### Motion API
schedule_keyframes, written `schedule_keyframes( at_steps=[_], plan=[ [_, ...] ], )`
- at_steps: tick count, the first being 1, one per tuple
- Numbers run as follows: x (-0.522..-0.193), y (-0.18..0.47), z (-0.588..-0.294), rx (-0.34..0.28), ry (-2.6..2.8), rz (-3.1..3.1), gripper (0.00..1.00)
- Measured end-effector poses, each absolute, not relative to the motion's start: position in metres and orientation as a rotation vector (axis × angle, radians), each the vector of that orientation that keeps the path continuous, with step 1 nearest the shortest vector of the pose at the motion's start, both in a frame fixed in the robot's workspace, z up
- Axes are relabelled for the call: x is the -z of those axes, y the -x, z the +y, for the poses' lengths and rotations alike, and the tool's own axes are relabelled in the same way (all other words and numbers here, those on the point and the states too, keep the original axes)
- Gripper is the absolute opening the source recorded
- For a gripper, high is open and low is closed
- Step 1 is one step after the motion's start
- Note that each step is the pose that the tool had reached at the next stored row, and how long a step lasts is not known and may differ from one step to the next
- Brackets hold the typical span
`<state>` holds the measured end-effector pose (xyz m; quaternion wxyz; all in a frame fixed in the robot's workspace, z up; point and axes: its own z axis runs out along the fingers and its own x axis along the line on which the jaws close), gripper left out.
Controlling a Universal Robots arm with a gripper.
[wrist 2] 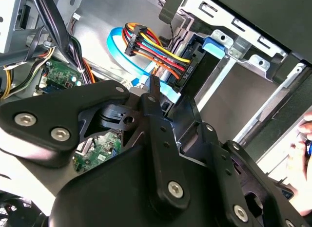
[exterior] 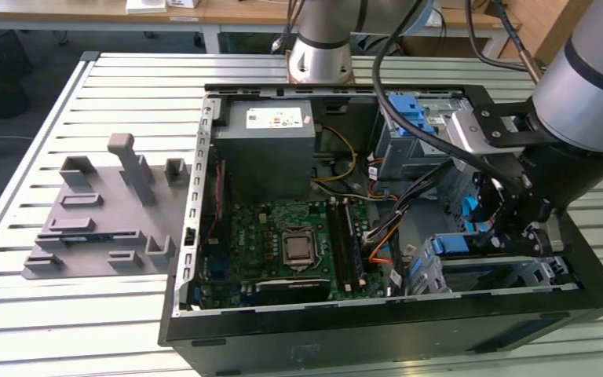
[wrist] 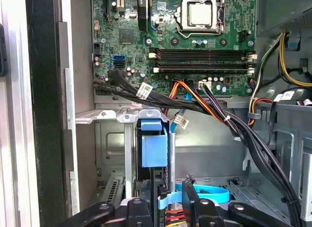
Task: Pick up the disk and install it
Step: 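Insert the second disk wire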
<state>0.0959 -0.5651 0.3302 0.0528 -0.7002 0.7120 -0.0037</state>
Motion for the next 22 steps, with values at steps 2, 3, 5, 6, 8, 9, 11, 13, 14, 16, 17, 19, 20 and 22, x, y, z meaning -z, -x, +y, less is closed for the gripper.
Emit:
schedule_keyframes(
  at_steps=[2, 3, 5, 6, 8, 9, 11, 13, 14, 16, 17, 19, 20, 22],
  plan=[
    [-0.332, -0.096, -0.565, 0.011, 2.128, 2.164, 0.39],
    [-0.332, -0.096, -0.565, 0.011, 2.128, 2.164, 0.39],
    [-0.334, -0.096, -0.565, 0.011, 2.129, 2.164, 0.39],
    [-0.334, -0.096, -0.565, 0.011, 2.129, 2.164, 0.39],
    [-0.335, -0.096, -0.565, 0.011, 2.128, 2.164, 0.39],
    [-0.335, -0.096, -0.565, 0.011, 2.128, 2.164, 0.39],
    [-0.336, -0.096, -0.565, 0.011, 2.129, 2.165, 0.39],
    [-0.337, -0.096, -0.565, 0.011, 2.129, 2.165, 0.39],
    [-0.338, -0.096, -0.565, 0.012, 2.129, 2.165, 0.39],
    [-0.339, -0.096, -0.565, 0.012, 2.129, 2.165, 0.39],
    [-0.34, -0.096, -0.565, 0.012, 2.129, 2.165, 0.39],
    [-0.341, -0.096, -0.565, 0.013, 2.129, 2.165, 0.39],
    [-0.342, -0.096, -0.565, 0.013, 2.13, 2.165, 0.39],
    [-0.344, -0.096, -0.565, 0.014, 2.13, 2.166, 0.39]
  ],
)
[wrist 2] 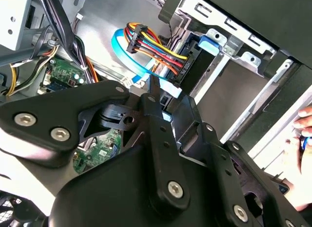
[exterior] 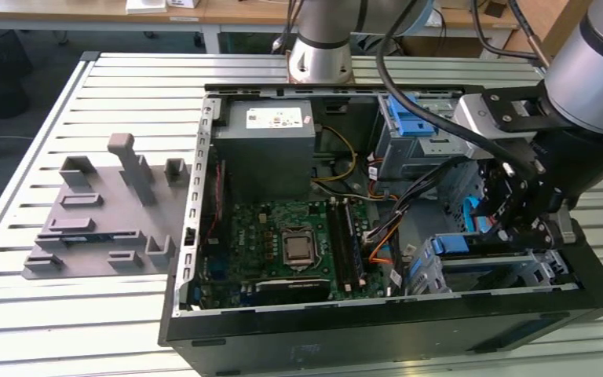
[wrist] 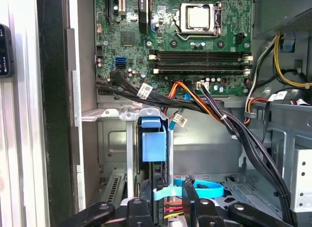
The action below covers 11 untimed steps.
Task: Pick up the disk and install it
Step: 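Insert the second disk wire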
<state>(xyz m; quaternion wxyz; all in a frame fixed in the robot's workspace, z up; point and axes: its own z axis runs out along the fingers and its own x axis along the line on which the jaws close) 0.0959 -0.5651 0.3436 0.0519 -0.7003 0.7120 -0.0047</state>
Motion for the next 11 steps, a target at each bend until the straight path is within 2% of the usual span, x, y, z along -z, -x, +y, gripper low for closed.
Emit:
schedule_keyframes(
  at_steps=[4, 6, 7, 9, 11],
  plan=[
    [-0.3442, -0.096, -0.565, 0.015, 2.13, 2.166, 0.37],
    [-0.3443, -0.096, -0.565, 0.015, 2.131, 2.166, 0.25],
    [-0.3443, -0.096, -0.565, 0.015, 2.131, 2.166, 0.25],
    [-0.3443, -0.0959, -0.5651, 0.015, 2.131, 2.166, 0.13],
    [-0.3444, -0.0959, -0.5651, 0.015, 2.131, 2.166, 0.11]
  ],
)
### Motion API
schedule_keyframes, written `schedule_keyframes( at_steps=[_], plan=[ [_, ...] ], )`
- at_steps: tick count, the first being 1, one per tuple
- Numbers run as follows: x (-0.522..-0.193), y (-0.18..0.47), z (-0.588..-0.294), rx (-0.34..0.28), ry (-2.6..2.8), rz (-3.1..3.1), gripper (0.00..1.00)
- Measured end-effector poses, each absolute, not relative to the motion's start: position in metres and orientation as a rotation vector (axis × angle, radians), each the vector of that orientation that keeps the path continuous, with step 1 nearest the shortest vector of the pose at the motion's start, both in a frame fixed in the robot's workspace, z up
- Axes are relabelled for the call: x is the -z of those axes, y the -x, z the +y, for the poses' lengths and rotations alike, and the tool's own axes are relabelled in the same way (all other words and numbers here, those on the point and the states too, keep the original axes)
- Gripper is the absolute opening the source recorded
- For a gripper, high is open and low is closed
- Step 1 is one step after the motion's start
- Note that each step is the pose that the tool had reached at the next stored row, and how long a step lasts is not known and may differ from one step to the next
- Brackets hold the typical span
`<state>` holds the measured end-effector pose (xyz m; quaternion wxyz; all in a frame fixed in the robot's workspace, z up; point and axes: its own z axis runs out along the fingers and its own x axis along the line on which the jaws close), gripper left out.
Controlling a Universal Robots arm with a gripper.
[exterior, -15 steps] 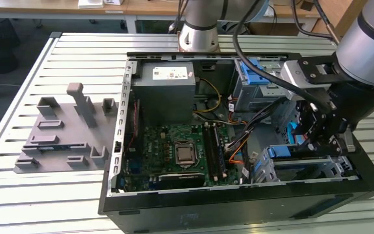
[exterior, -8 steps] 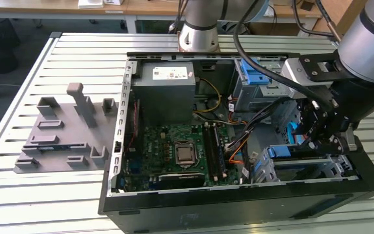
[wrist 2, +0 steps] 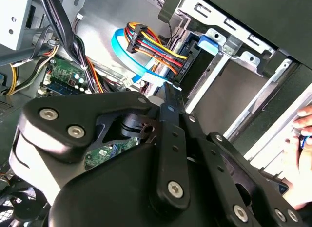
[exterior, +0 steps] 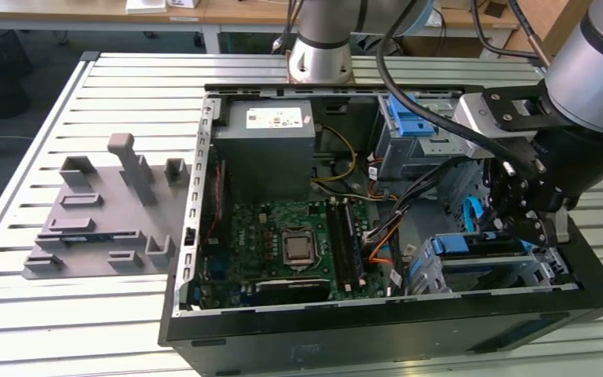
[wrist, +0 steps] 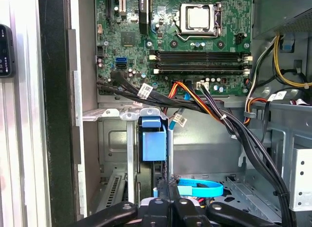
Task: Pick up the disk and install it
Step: 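Insert the second disk wire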
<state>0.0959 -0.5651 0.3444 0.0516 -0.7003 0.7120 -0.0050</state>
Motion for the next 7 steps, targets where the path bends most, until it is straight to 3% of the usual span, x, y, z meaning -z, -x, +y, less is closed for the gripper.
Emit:
schedule_keyframes(
  at_steps=[7],
  plan=[
    [-0.3445, -0.0959, -0.565, 0.015, 2.131, 2.166, 0.11]
  ],
)
